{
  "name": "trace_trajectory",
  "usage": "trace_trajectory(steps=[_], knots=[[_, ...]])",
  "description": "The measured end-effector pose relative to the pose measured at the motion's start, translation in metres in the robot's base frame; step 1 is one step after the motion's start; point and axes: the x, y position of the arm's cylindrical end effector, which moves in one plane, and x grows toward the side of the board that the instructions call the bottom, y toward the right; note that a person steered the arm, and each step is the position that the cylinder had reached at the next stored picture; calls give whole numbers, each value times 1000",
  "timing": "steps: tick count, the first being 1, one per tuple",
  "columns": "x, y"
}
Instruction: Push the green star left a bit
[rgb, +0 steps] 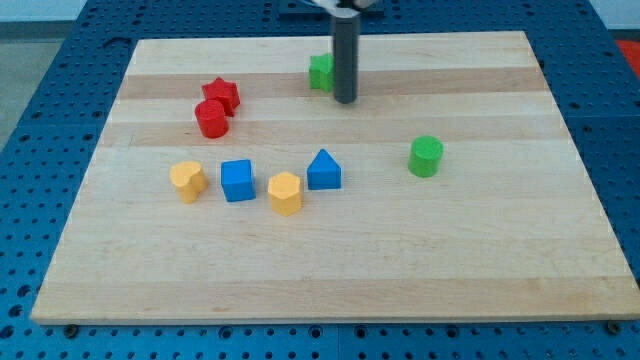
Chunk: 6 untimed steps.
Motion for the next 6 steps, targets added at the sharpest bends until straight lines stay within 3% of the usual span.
trace_trajectory(steps=[1, 2, 3, 5, 6], knots=[[-38, 35], [-60, 23], [-60, -15], [-47, 26], [-32, 12]])
